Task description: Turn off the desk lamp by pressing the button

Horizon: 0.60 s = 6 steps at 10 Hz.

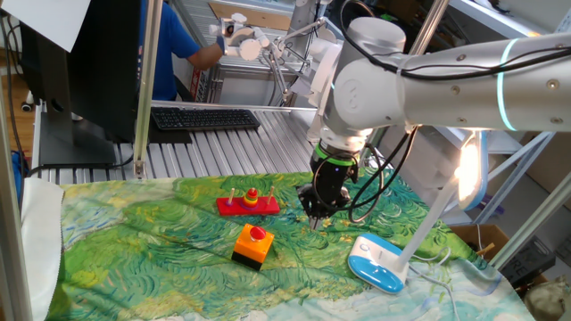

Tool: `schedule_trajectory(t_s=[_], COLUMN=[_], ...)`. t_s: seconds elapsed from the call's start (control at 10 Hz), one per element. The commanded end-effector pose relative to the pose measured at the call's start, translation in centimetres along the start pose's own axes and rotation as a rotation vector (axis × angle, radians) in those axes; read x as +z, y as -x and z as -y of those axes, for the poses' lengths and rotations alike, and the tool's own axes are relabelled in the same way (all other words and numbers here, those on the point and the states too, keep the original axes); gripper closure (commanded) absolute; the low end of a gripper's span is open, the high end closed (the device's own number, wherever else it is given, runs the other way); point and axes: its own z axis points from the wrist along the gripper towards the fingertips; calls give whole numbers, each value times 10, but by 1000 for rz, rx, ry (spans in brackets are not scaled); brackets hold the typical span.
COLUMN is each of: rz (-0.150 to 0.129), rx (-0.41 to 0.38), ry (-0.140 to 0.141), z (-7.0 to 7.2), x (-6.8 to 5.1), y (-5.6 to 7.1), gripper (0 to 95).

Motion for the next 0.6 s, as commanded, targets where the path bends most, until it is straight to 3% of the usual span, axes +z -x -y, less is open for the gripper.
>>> schedule_trajectory(t_s=[0.1, 0.4, 0.6], rz=[-4, -15, -23], rx=[7, 0, 35], ry=[-3, -11, -17], z=[0, 0, 0], x=[0, 0, 0], y=[0, -1, -1], gripper=[950, 950, 950])
